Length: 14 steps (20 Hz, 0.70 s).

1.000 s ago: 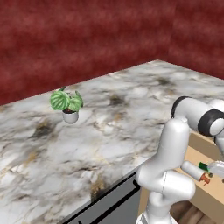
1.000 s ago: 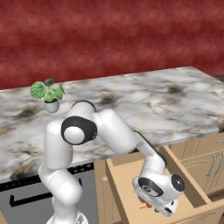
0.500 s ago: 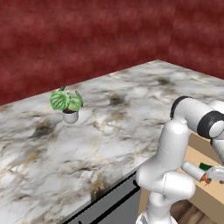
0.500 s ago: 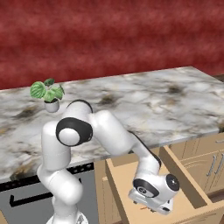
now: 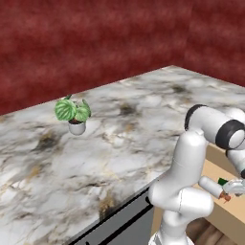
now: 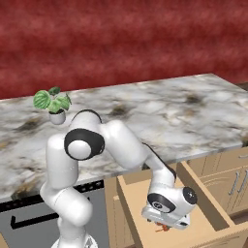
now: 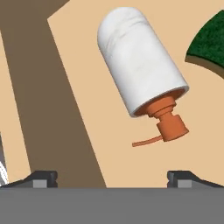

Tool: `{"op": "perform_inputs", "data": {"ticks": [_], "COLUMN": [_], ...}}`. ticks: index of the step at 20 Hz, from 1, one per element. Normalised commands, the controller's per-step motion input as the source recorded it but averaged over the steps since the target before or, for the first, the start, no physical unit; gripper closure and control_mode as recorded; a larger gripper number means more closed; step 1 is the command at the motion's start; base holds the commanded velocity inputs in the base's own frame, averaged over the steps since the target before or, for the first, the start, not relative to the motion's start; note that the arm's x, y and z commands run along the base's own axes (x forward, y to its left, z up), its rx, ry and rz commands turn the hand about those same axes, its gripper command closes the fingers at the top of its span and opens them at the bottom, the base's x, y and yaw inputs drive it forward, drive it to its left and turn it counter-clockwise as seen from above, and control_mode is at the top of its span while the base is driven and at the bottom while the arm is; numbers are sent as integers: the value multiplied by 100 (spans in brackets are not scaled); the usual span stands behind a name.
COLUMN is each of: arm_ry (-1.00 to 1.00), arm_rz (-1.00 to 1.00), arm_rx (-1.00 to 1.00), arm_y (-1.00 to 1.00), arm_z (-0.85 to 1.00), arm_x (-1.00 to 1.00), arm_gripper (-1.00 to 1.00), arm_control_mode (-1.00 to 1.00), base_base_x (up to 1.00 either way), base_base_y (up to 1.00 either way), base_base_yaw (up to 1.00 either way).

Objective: Restock the sink supplies by placing the sponge and soap dispenser on the counter and next to the sink. Make sure the soap dispenser is upright.

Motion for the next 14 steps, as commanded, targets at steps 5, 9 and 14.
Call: {"op": "perform_inputs", "data": {"ticks": [5, 9, 14], "arm_ry": [-1, 0, -2], "arm_rz": [3, 8, 9], "arm_rx": [0, 0, 0], "arm_y": [0, -4, -14], "arm_z": [-20, -37, -24], "arm_x": [30, 3, 4], "arm_gripper": [-100, -100, -100], "arm_control_mode": [-100, -100, -100], "base_base_x": [0, 0, 0], "base_base_y": [0, 0, 0], "base_base_yaw": [0, 0, 0]}}
